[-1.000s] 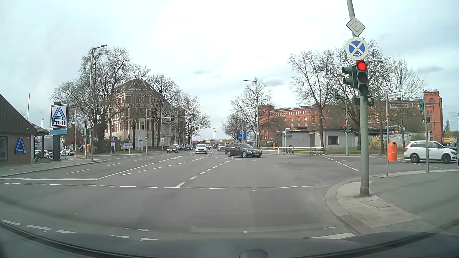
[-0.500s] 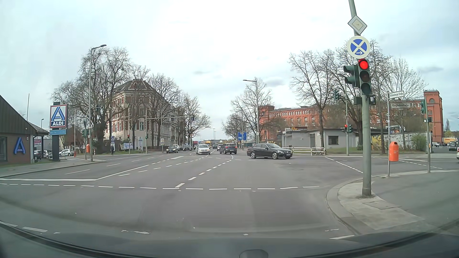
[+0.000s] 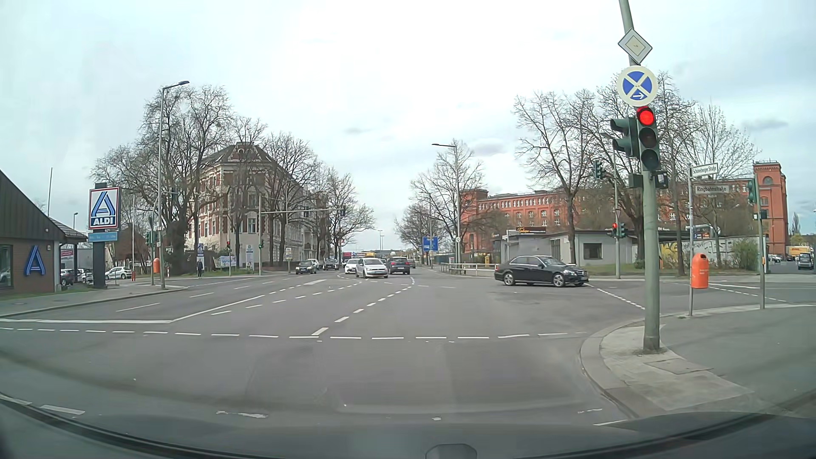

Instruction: Follow the waypoints while adhering to traffic rules and regulations

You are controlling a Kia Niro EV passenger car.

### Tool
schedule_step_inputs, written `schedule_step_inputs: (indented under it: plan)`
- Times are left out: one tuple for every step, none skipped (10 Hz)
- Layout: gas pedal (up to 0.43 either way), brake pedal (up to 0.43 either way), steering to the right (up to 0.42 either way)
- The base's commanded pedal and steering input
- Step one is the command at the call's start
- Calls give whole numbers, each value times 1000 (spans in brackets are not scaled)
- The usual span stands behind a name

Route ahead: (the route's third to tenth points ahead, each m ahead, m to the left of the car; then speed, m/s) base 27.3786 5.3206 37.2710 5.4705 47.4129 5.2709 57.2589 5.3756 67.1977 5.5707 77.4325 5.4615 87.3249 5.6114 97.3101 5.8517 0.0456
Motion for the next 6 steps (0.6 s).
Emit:
schedule_step_inputs:
  plan:
    - [0,299,4]
    - [0,311,4]
    - [0,317,4]
    - [0,329,4]
    - [0,335,4]
    - [0,341,4]
